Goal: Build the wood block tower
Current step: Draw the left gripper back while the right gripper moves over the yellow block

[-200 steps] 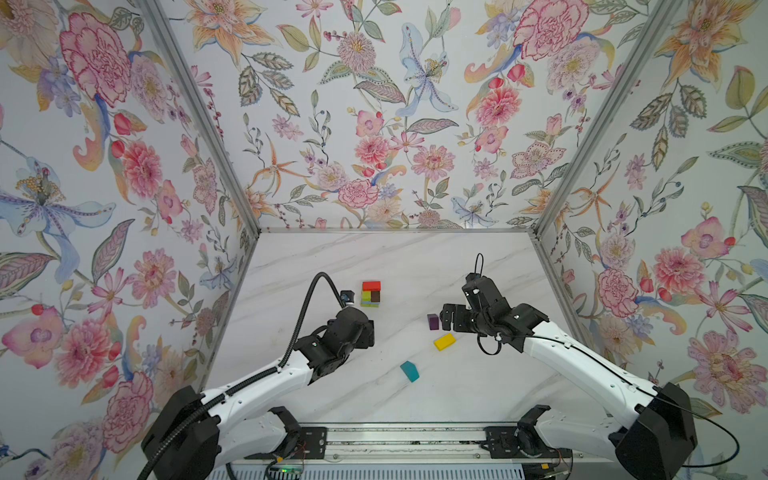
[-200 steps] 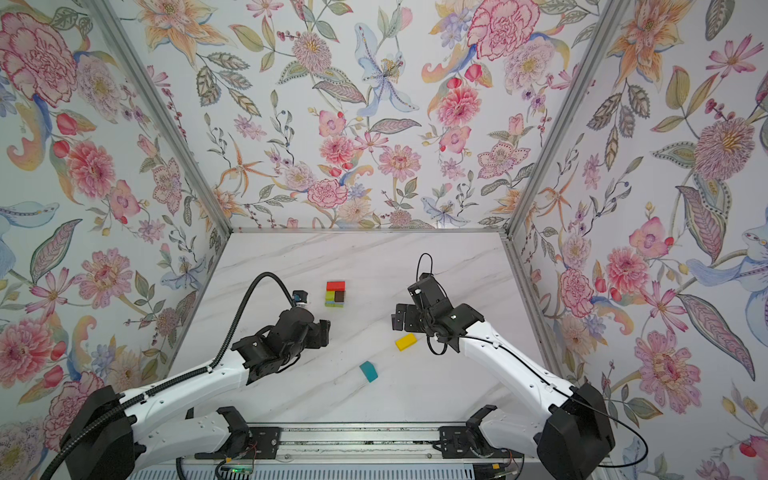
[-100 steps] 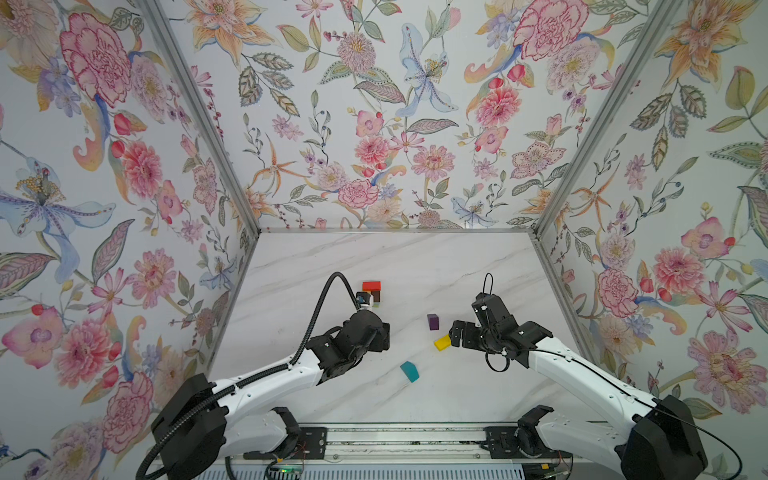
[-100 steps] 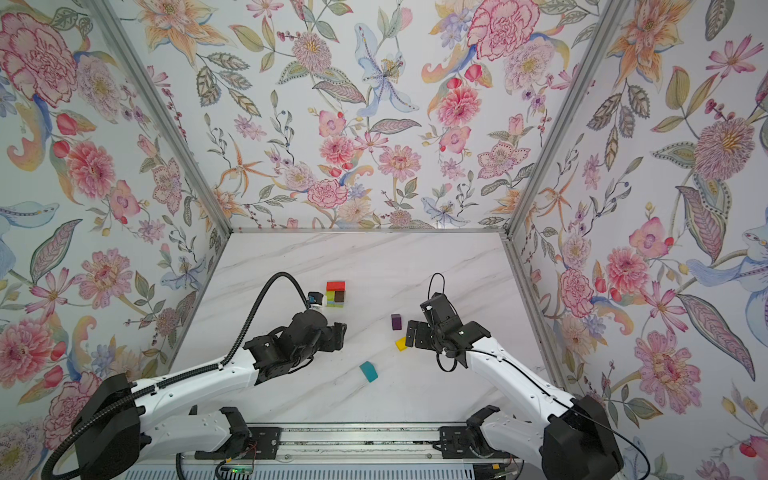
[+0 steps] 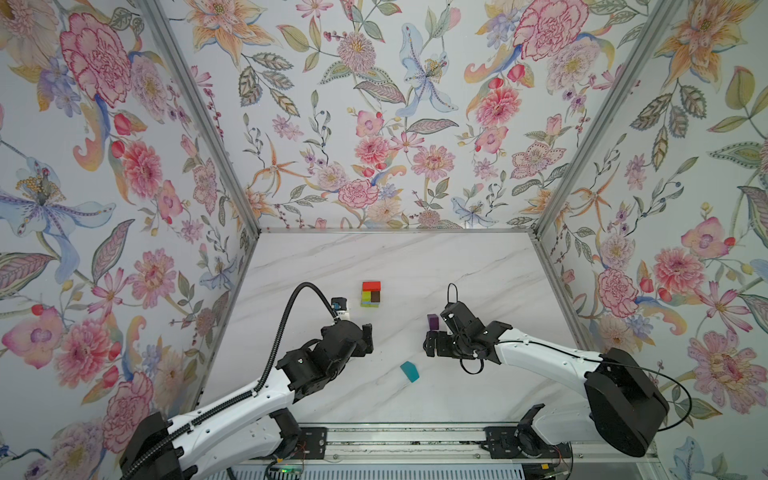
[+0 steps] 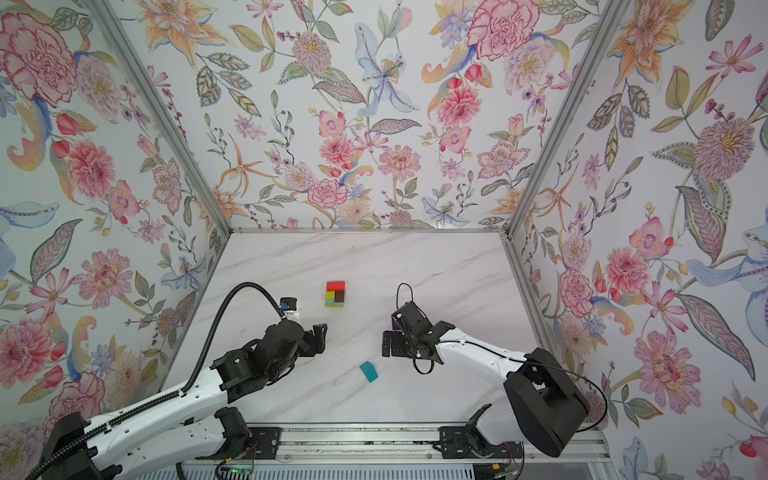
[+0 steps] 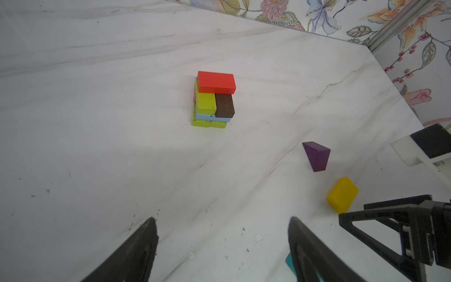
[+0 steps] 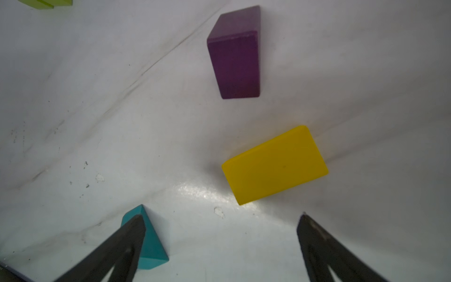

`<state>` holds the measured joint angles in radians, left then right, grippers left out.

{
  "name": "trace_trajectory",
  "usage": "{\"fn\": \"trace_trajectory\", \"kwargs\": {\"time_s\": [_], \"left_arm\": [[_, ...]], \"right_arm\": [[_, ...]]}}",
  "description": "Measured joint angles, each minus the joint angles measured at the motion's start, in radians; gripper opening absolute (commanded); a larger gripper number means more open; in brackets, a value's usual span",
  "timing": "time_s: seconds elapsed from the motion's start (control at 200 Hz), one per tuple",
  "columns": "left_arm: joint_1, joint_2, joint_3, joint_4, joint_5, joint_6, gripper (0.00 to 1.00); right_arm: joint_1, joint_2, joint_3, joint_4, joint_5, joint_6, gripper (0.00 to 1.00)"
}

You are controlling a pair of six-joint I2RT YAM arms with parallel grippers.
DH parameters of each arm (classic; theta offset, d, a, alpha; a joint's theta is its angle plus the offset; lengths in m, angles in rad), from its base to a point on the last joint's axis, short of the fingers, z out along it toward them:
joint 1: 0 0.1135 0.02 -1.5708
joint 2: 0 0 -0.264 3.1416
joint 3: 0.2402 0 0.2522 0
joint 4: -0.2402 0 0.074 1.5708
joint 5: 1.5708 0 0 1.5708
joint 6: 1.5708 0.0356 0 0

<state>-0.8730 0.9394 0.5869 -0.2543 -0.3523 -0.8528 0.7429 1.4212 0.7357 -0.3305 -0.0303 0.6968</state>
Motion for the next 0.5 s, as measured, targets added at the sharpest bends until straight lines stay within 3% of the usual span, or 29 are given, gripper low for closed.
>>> {"fn": "trace_trajectory", "kwargs": {"time_s": [0.23, 0.5], "left_arm": [[0.024, -0.024, -0.034, -0.014, 0.0, 0.003, 0.85], [0.059, -0.076, -0.05, -0.015, 0.001, 0.015, 0.87]], "right_arm": [[0.081, 0.138, 0.124, 0.023, -0.001, 0.019, 0.99], [0.105, 0.21, 0.232, 0.015, -0.003, 0.015, 0.99]]}}
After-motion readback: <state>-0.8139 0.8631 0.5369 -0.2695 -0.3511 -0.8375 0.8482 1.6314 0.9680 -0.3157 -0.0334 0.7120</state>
